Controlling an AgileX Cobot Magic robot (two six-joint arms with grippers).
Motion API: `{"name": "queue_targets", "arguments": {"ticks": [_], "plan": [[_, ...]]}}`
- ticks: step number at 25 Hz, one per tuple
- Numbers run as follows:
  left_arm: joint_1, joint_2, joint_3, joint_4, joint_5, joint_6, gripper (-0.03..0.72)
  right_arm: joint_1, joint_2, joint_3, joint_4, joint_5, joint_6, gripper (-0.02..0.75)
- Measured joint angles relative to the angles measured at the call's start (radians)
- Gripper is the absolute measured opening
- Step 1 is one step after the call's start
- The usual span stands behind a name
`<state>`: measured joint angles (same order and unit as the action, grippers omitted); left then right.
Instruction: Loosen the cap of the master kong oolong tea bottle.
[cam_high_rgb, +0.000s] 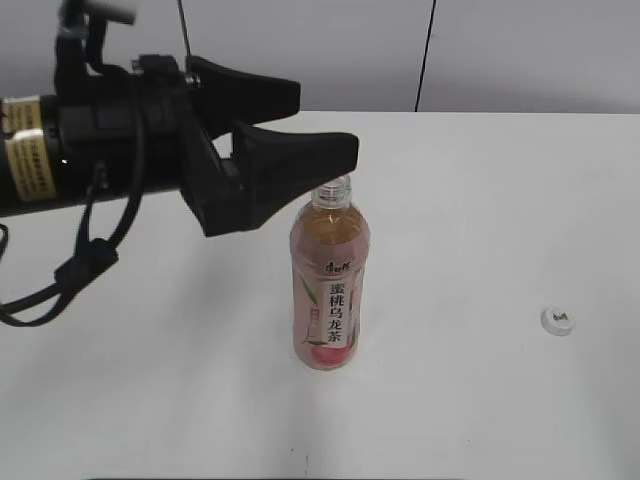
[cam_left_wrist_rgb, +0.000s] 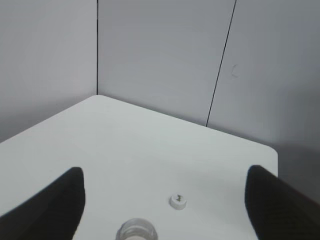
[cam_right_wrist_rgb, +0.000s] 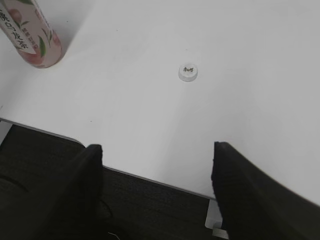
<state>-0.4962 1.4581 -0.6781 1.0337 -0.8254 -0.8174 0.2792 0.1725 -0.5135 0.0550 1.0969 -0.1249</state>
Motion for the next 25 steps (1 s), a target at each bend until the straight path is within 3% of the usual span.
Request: {"name": "queue_targets", "arguments": {"ticks": [15, 25], "plan": [[0.0, -0.22, 0.0, 0.241, 0.028, -0.276, 0.591, 0.0, 0.0, 0.001, 0.0, 0.0, 0.0, 0.512], [0.0, -0.253, 0.0, 0.301, 0.062, -0.304, 0.59, 0.0, 0.0, 0.001, 0.0, 0.0, 0.0, 0.512]]}}
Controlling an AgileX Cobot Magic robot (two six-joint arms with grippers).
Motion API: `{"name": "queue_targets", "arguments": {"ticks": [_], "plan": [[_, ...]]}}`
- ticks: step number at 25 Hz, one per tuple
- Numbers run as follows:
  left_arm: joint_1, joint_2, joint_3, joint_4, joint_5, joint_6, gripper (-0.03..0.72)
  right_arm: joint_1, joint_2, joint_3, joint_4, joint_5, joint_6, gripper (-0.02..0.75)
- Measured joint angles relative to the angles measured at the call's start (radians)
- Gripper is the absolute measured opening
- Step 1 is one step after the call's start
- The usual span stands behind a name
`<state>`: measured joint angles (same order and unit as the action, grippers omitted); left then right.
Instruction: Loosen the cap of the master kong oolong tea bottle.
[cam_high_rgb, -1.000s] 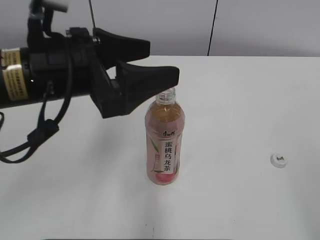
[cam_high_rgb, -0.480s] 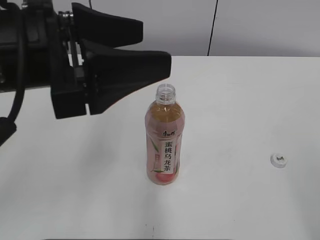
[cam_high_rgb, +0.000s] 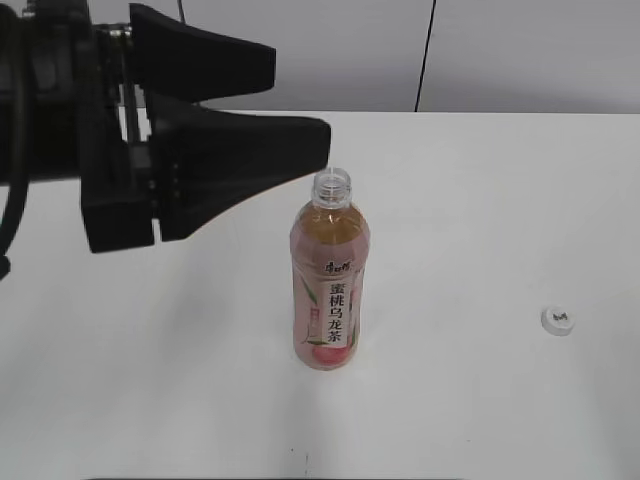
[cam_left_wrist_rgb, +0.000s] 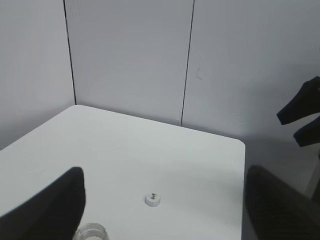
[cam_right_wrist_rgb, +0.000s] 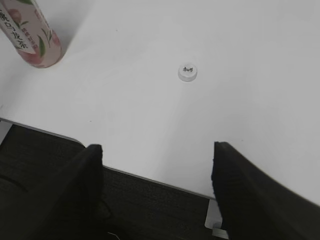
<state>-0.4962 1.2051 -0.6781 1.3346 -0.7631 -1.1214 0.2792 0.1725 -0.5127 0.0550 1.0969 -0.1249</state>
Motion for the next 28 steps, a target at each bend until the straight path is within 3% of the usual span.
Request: {"name": "queue_targets", "arguments": {"ticks": [6, 9, 15, 18, 23, 25, 28], "plan": [[0.0, -0.012, 0.006, -0.135, 0.083, 0.001, 0.589, 0.0, 0.0, 0.0, 0.0, 0.0, 0.0, 0.512], [0.0, -0.033, 0.038, -0.236, 0.145, 0.056, 0.588, 0.0, 0.0, 0.0, 0.0, 0.0, 0.0, 0.512], [-0.002, -0.106, 0.111, -0.545, 0.403, 0.342, 0.588, 0.0, 0.0, 0.0, 0.0, 0.0, 0.0, 0.512], [-0.014, -0.167, 0.113, -0.782, 0.581, 0.507, 0.588, 0.0, 0.0, 0.0, 0.0, 0.0, 0.0, 0.512], [-0.096, -0.319, 0.114, -1.216, 0.751, 0.918, 0.588, 0.0, 0.0, 0.0, 0.0, 0.0, 0.0, 0.512], [-0.125, -0.413, 0.114, -1.29, 0.834, 0.998, 0.588, 0.0, 0.0, 0.0, 0.0, 0.0, 0.0, 0.512], [-0.141, -0.551, 0.111, -1.318, 1.007, 1.03, 0.588, 0.0, 0.0, 0.0, 0.0, 0.0, 0.0, 0.512]]}}
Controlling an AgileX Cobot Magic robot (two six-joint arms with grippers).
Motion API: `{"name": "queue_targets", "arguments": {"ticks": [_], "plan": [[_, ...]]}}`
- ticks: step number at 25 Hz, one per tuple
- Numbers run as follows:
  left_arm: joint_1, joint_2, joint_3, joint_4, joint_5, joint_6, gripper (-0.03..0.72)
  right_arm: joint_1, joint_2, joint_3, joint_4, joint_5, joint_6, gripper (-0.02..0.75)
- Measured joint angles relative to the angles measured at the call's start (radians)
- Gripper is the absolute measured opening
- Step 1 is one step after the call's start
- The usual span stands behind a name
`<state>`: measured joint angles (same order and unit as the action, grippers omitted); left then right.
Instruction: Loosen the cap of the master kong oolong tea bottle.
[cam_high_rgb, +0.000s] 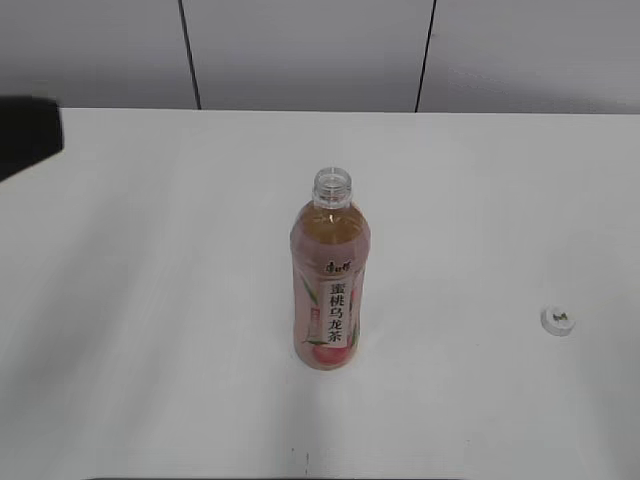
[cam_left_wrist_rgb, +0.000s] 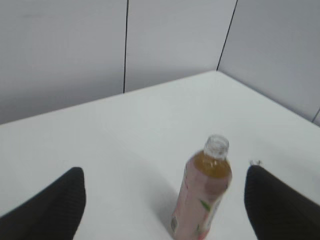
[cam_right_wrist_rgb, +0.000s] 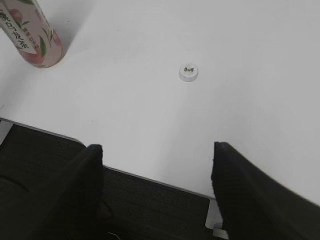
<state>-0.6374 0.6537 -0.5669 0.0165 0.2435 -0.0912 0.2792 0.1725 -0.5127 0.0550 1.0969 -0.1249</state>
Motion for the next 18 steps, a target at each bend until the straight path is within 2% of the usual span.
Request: {"name": "queue_targets", "arguments": {"ticks": [7, 12, 18], "plan": [[-0.002, -0.257, -0.07, -0.005, 0.422, 0.012, 0.588, 0.0, 0.0, 0.0, 0.0, 0.0, 0.0, 0.512], [-0.002, -0.333, -0.076, -0.001, 0.711, 0.055, 0.588, 0.0, 0.0, 0.0, 0.0, 0.0, 0.0, 0.512], [-0.002, -0.34, -0.073, 0.001, 0.797, 0.068, 0.588, 0.0, 0.0, 0.0, 0.0, 0.0, 0.0, 0.512]]}}
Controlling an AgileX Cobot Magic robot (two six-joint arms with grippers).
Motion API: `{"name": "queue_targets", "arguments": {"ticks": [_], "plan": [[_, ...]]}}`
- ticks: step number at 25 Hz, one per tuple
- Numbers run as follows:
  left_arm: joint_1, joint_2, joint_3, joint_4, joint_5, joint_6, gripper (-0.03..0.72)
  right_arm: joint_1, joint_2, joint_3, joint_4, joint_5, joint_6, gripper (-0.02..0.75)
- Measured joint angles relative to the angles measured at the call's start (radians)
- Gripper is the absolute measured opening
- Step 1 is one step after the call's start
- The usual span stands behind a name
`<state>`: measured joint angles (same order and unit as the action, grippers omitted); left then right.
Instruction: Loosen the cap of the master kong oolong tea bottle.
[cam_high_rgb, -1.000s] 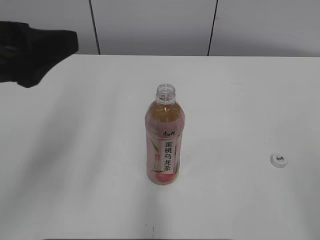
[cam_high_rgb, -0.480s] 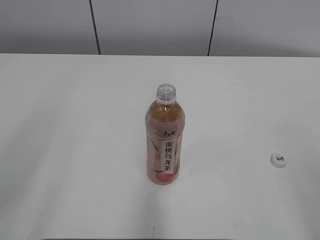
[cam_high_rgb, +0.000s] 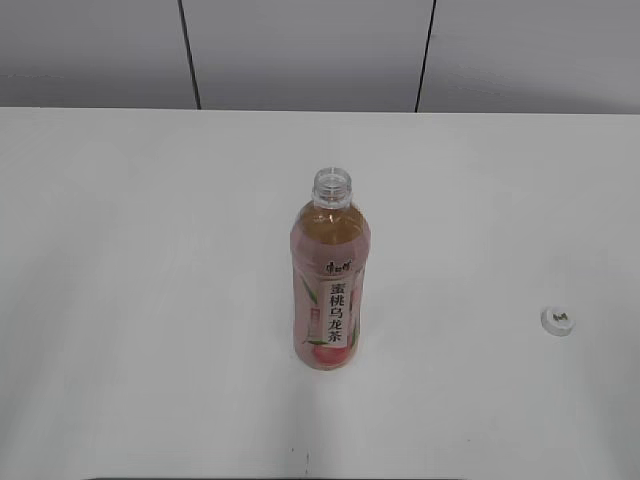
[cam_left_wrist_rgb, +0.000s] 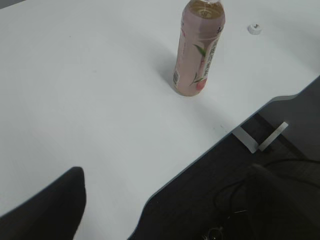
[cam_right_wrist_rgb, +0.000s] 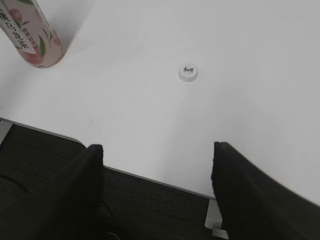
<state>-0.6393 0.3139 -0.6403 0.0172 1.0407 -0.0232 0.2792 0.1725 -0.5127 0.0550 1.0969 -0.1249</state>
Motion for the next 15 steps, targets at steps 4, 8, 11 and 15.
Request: {"name": "queue_targets", "arguments": {"ticks": [4, 8, 11, 15], "plan": [[0.0, 0.0, 0.069, -0.009, -0.011, 0.005, 0.588, 0.0, 0.0, 0.0, 0.0, 0.0, 0.0, 0.512], [0.0, 0.0, 0.077, -0.011, -0.014, 0.013, 0.587, 0.0, 0.0, 0.0, 0.0, 0.0, 0.0, 0.512], [0.0, 0.0, 0.077, -0.017, -0.015, 0.014, 0.587, 0.0, 0.0, 0.0, 0.0, 0.0, 0.0, 0.512], [0.0, 0.0, 0.077, -0.024, -0.015, 0.014, 0.587, 0.0, 0.0, 0.0, 0.0, 0.0, 0.0, 0.512]]}}
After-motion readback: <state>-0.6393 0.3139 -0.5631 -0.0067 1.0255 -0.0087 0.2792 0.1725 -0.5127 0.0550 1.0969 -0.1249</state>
